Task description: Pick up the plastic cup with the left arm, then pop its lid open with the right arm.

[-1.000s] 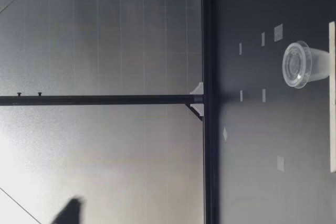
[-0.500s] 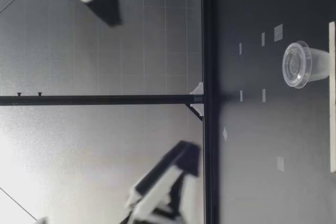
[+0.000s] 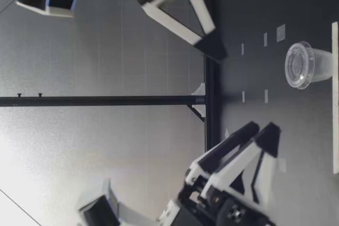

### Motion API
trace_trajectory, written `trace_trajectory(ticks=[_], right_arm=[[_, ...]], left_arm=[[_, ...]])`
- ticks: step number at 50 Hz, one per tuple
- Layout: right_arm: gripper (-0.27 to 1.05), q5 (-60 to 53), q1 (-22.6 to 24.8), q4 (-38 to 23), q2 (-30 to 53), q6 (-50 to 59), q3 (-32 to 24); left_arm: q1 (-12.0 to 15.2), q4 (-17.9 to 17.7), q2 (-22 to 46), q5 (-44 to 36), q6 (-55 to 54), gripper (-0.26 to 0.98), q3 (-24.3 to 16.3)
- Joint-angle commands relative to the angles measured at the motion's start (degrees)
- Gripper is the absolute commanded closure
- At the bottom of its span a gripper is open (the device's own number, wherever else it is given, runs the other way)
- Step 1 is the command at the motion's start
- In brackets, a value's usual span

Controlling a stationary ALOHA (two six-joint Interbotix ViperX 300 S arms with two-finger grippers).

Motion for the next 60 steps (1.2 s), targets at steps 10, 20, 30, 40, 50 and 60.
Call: trace_trajectory(ticks=[10, 20, 30, 40, 50, 60], right_arm=[[1.04, -2.46, 0.26, -0.09, 3.34, 1.67, -1.14], [1.04, -3.34, 0.26, -0.09, 5.98, 1.76, -1.05], [1.04, -3.34, 0.18, -0.09, 7.56, 2.55, -0.79], [1.04, -3.34, 0.09, -0.09, 7.73, 2.64, -0.62], [1.04, -3.34, -0.35, -0.09, 7.82, 2.64, -0.18], [1.04, -4.13, -1.23, -0.09, 7.91, 2.64, 0.09]], left_arm=[[-0.09, 1.05, 3.52, -1.32, 0.44, 0.18, -3.16], [-0.09, 1.14, 7.65, -2.64, 0.35, 0.17, -5.45], [-0.09, 1.23, 9.05, -2.99, 0.44, 0.17, -6.68], [-0.09, 1.32, 11.43, -4.39, 0.44, 0.17, -8.09], [-0.09, 1.32, 12.66, -4.92, 0.44, 0.17, -9.23], [0.0, 1.23, 14.68, -5.89, 0.44, 0.17, -10.72]])
